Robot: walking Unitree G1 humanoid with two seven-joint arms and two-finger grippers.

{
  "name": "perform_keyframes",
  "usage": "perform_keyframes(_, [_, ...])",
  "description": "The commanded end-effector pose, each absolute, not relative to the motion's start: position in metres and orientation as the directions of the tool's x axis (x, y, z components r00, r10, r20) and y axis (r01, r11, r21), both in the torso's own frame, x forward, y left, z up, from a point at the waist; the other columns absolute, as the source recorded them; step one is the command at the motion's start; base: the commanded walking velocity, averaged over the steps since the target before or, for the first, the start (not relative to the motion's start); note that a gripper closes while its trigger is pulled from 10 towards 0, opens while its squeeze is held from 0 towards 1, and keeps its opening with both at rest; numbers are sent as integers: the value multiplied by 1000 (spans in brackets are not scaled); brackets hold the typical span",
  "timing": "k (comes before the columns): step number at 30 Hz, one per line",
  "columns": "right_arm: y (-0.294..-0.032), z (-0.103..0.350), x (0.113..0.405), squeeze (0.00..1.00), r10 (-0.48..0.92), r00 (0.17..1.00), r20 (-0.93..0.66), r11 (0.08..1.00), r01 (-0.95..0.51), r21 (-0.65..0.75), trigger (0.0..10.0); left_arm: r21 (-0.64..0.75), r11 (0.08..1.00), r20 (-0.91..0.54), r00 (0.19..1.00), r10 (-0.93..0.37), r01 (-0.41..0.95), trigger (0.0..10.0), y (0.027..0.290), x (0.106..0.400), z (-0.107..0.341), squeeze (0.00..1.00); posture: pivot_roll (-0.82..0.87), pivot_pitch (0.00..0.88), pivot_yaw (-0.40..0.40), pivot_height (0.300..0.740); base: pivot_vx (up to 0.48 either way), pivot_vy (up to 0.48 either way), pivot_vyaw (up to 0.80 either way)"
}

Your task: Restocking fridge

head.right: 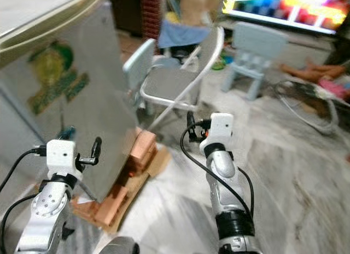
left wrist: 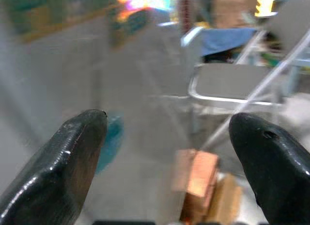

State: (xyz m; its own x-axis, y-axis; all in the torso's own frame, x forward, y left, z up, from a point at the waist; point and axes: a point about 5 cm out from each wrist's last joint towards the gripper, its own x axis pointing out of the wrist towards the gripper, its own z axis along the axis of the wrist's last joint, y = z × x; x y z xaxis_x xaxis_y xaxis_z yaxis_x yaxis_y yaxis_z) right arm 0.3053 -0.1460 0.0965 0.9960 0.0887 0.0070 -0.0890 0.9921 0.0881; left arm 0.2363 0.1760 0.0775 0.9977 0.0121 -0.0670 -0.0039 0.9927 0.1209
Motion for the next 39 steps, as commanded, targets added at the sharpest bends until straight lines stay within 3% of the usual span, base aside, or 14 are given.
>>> perform_keyframes(1, [-154,96,301,0,69,998,-3,994,-68,81,10000,114,993,-77,997,23,-14,10000,176,235,77,0,138,0,-24,740,0,0,0])
perform_keyframes(11, [-164,86,287,0,55,997,-53,995,-50,84,10000,126,992,-100,995,23,-11,10000,183,223,72,0,136,0,-27,740,0,324,0])
perform_keyframes(15, [-163,82,283,0,46,995,-92,988,-32,154,10000,86,996,-116,993,23,-13,10000,186,221,70,0,134,0,-29,740,0,480,0])
perform_keyframes(23, [-163,80,280,0,51,993,-107,989,-36,142,10000,59,997,-95,994,-48,53,10000,178,213,73,0,133,0,-31,740,0,480,0])
perform_keyframes(29, [-165,79,279,0,45,990,-131,991,-28,134,10000,63,995,-81,994,-74,80,10000,177,211,75,0,135,0,-37,740,0,0,-169])
perform_keyframes(39, [-164,78,277,0,47,987,-153,990,-26,137,10000,77,995,-80,995,-53,59,10000,183,215,77,0,137,0,-44,740,0,0,-768])
